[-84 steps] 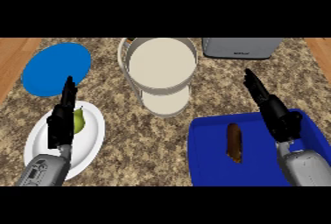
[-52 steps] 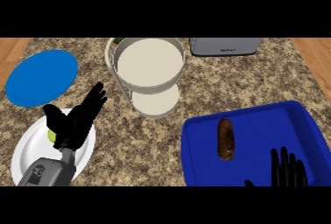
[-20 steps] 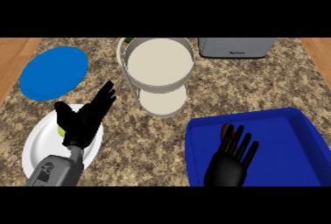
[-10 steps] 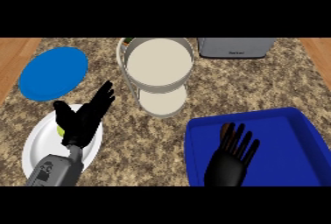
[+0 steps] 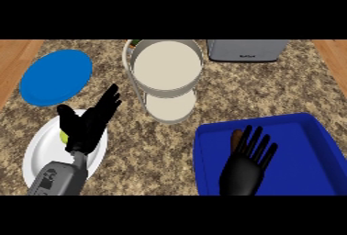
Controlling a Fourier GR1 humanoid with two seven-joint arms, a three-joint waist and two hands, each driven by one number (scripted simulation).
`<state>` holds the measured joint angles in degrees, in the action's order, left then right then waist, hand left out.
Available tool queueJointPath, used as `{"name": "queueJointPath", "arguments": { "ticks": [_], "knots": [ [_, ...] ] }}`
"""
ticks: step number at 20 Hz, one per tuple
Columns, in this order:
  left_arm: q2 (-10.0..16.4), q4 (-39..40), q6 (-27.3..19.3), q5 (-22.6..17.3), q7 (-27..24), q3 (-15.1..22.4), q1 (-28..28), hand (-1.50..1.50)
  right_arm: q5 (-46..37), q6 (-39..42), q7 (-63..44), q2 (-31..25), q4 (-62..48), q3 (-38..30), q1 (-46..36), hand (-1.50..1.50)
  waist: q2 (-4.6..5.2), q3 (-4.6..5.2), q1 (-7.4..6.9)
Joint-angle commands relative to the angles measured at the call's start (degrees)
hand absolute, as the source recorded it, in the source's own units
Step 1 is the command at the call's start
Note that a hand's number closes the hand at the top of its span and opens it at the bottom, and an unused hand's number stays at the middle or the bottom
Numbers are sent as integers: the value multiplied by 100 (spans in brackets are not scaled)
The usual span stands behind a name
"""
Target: Pick the sweet potato from the tray and place it in the tiered basket
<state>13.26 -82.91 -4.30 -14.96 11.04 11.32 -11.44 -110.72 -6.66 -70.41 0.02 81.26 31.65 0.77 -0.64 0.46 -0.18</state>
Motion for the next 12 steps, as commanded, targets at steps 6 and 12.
{"name": "queueJointPath", "arguments": {
  "ticks": [6, 12],
  "knots": [
    [-59, -31, 34, 67, 7, -56, 36, 0, -14, -1054, -756, -2, -755, -845, -98, -150, 70, -52, 5],
    [28, -512, 51, 167, 69, -2, 420, 0, 117, -1332, -835, -2, -1274, -924, -264, -150, 68, -54, -68]
  ]
}}
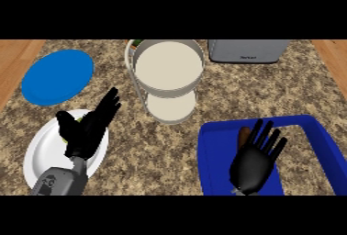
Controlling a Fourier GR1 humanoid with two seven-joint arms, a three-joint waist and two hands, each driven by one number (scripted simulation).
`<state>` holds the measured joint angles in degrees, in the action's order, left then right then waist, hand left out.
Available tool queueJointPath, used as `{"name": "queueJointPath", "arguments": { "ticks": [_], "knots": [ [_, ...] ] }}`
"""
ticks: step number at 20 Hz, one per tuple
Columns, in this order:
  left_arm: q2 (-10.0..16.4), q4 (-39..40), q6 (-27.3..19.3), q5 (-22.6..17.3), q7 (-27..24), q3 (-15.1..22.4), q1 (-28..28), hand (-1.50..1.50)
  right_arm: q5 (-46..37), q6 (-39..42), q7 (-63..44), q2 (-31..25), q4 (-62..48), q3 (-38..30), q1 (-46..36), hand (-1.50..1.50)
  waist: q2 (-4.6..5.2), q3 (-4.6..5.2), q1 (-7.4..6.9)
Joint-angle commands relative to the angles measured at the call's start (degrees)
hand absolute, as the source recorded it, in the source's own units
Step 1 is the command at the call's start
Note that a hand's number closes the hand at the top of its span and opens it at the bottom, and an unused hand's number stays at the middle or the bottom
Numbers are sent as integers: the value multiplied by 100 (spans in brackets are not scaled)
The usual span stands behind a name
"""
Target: Pick the sweet potato from the tray and place it in the tiered basket
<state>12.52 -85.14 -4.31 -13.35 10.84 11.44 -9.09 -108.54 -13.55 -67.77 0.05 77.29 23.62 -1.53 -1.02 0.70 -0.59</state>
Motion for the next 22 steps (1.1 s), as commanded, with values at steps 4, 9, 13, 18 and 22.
{"name": "queueJointPath", "arguments": {
  "ticks": [4, 9, 13, 18, 22],
  "knots": [
    [209, -53, 305, -126, 135, -279, -78, 0, 292, -241, -675, -5, -717, -241, -374, -150, 106, -73, 20],
    [-60, 191, 194, -12, 13, -278, -270, 0, 326, -895, 5, -28, -1371, -257, -294, 150, 114, -72, 43],
    [-59, 266, 226, 46, 52, -258, -265, 0, 324, -858, 125, -114, -1497, -394, -460, 150, 116, -72, 27],
    [-131, 400, 327, 105, -52, -226, -169, 0, -44, -1378, -151, -4, -1550, -61, -528, 150, 112, -72, 25],
    [-234, 221, 253, 91, 143, -285, -291, 0, 862, -1624, 1199, -156, -1287, -80, -621, 150, 112, -73, 28]
  ]
}}
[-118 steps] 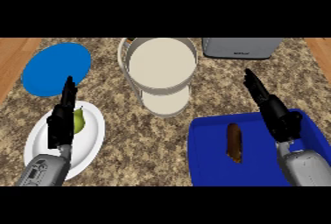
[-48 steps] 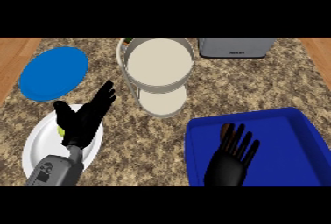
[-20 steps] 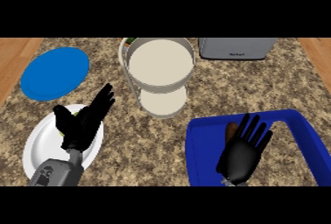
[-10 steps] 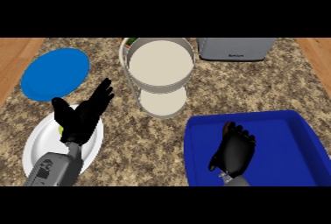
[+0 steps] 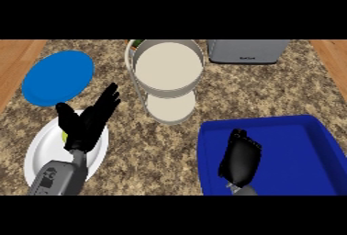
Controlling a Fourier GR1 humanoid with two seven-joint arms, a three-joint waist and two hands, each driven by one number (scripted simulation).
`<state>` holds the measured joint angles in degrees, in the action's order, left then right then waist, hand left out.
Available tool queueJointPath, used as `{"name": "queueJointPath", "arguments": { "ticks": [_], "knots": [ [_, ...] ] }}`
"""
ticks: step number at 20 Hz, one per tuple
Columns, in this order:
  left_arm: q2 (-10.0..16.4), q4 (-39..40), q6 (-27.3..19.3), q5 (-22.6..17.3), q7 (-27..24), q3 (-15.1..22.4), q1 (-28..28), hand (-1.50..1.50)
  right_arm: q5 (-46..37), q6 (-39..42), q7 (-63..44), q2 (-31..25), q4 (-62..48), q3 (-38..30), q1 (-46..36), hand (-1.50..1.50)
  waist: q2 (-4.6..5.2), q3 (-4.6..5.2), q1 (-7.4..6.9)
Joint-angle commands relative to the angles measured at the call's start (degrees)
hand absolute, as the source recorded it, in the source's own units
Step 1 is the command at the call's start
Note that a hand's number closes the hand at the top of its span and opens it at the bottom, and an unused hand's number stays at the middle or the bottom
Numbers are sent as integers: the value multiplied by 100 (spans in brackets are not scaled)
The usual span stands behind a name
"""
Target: Pick the sweet potato from the tray and place it in the tiered basket
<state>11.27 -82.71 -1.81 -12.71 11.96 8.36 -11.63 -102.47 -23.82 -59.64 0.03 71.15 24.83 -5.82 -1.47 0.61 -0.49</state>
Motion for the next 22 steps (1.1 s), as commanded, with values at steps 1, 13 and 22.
{"name": "queueJointPath", "arguments": {
  "ticks": [1, 13, 22],
  "knots": [
    [6, -4, 10, -5, -22, -88, -149, 0, 1173, -389, 1348, -387, -363, -132, -276, 150, 177, -69, -36],
    [4, -106, 15, 54, -16, 33, 82, 0, 5835, 2538, 5241, -1473, 2045, -485, -436, 150, 122, -70, 24],
    [46, -17, 60, 92, -86, -57, 118, 0, 8609, 4671, 5578, -2945, 3378, -2920, -1701, 150, 124, -56, 113]
  ]
}}
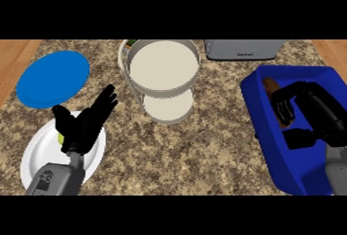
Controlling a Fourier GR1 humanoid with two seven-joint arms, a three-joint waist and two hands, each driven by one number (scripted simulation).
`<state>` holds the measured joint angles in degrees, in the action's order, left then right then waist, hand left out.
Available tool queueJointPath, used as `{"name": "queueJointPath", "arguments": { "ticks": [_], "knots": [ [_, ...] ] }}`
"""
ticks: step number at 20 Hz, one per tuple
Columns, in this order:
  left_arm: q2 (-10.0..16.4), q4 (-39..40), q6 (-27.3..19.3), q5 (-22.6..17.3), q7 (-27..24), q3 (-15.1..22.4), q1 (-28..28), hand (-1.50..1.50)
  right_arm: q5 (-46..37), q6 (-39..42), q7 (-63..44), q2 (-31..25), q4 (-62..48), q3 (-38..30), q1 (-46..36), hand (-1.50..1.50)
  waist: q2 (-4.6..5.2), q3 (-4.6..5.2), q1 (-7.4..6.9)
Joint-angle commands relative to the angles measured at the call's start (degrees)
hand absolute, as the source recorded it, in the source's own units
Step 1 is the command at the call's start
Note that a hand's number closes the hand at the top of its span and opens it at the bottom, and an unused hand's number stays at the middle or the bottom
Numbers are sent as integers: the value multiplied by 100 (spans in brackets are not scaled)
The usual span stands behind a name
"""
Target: Pick the sweet potato from the tray and place it in the tiered basket
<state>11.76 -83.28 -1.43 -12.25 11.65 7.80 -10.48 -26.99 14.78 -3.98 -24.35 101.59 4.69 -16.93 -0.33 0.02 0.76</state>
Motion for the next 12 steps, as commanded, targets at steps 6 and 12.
{"name": "queueJointPath", "arguments": {
  "ticks": [6, 12],
  "knots": [
    [-268, -110, -83, 166, 35, 114, 34, 0, 1854, 1510, -741, -928, 139, -1544, -1654, 150, 23, 1, -85],
    [-295, 387, -8, 240, -15, -61, -343, 0, 1507, 1413, -1871, -522, -342, -684, -3208, 150, 42, 6, -121]
  ]
}}
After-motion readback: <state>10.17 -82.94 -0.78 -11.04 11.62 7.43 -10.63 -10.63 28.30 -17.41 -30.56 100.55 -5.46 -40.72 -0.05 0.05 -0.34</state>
